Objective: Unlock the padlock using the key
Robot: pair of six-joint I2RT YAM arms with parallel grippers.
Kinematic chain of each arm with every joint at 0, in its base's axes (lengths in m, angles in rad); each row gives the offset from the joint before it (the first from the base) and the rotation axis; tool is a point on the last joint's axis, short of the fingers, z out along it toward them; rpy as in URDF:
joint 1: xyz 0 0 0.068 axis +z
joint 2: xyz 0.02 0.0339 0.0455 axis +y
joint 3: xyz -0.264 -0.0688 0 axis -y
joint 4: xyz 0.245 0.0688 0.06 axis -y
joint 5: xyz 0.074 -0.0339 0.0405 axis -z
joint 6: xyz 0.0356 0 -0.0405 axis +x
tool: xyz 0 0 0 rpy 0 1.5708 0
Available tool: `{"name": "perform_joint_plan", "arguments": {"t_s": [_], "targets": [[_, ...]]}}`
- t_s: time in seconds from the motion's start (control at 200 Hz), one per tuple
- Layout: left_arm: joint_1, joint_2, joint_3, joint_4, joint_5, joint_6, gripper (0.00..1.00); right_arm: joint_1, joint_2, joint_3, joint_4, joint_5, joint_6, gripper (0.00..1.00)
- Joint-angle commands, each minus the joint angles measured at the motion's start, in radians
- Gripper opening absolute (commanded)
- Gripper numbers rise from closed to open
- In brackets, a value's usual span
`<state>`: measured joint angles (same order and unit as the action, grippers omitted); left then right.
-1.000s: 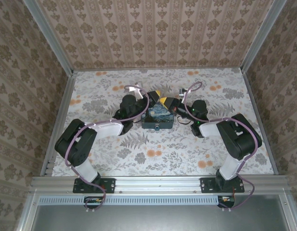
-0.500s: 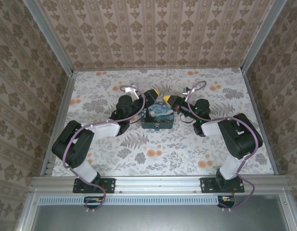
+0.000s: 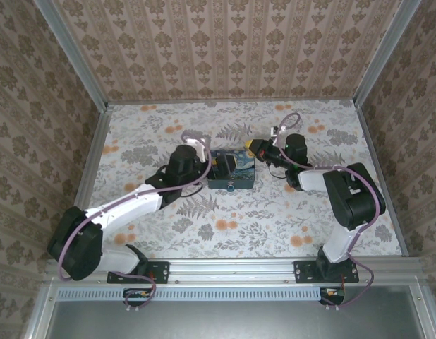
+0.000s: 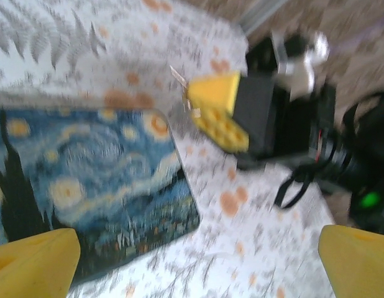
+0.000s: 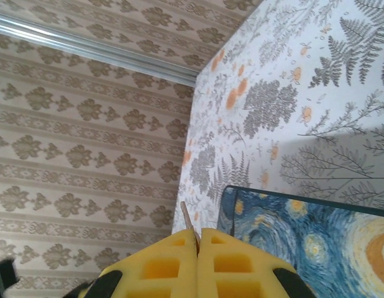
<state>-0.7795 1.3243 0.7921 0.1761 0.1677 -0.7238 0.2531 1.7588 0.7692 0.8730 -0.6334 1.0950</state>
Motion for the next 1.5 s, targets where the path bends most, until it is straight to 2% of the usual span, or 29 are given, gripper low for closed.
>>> {"name": "perform_joint_plan", "arguments": {"t_s": [0.0, 0.19, 0.385, 0.755, 0.92, 1.35, 1.495], "targets": [[-0.066, -0.019, -0.019, -0.159, -0.117, 0.125, 1.00, 0.004, -0.022, 0.033, -0.108, -0.024, -0.061, 0.00], [-0.083, 0.051, -0.057, -0.085, -0.053, 0.125, 0.99, 0.012, -0.013, 0.068, -0.172, -0.023, -0.062, 0.00], [-0.090, 0.169, -0.055, 0.037, 0.035, 0.151, 0.98, 0.029, 0.032, 0.079, -0.131, -0.032, -0.012, 0.00], [-0.090, 0.265, -0.108, 0.174, 0.027, 0.131, 0.97, 0.055, 0.115, 0.096, -0.060, -0.051, 0.028, 0.00], [-0.101, 0.295, -0.111, 0.199, -0.017, 0.152, 0.96, 0.054, 0.133, 0.095, -0.052, -0.058, 0.029, 0.00], [-0.162, 0.366, -0.154, 0.332, -0.294, 0.283, 0.94, 0.046, 0.150, 0.066, -0.025, -0.065, 0.040, 0.00], [-0.158, 0.408, -0.143, 0.369, -0.279, 0.296, 0.93, 0.043, 0.148, 0.059, -0.029, -0.065, 0.038, 0.00]]}}
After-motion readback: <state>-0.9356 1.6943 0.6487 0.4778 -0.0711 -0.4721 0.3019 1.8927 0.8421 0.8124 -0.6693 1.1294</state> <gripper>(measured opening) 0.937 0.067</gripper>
